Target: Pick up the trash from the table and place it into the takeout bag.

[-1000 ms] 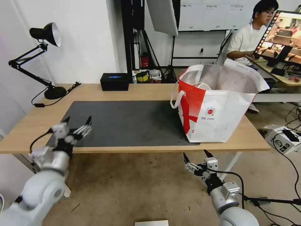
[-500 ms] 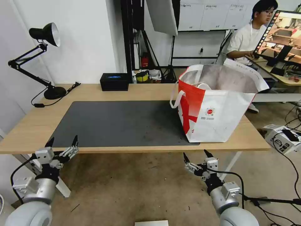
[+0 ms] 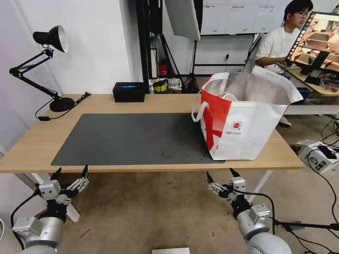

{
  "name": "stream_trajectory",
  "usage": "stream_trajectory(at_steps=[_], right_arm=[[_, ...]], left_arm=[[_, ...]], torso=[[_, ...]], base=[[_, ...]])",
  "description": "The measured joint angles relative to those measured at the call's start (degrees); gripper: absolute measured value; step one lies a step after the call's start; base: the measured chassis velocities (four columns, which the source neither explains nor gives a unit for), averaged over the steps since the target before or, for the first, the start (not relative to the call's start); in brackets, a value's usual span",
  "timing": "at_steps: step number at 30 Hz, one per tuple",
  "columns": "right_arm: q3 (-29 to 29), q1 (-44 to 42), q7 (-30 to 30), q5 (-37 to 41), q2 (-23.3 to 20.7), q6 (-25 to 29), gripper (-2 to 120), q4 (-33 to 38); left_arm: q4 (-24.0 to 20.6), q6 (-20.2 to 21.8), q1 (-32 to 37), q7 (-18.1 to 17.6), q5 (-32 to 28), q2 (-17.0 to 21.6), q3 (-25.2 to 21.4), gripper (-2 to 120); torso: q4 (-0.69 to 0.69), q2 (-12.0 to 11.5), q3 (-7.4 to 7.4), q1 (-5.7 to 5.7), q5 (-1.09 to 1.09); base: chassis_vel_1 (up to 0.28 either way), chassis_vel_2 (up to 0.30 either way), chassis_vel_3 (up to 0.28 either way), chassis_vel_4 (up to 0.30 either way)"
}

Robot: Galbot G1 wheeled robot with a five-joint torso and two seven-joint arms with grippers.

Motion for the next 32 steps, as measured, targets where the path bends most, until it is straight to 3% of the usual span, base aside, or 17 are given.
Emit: stream_trajectory(at_steps=[32], right_arm=[[0.0,0.0,0.0,0.0,0.0,0.0,100,0.0]], left_arm=[[0.27,0.16,-0.07,0.23,0.06,0.02,0.42,100]], torso=[[0.0,0.0,0.0,0.01,0.0]], base=[[0.0,0.0,0.0,0.0]])
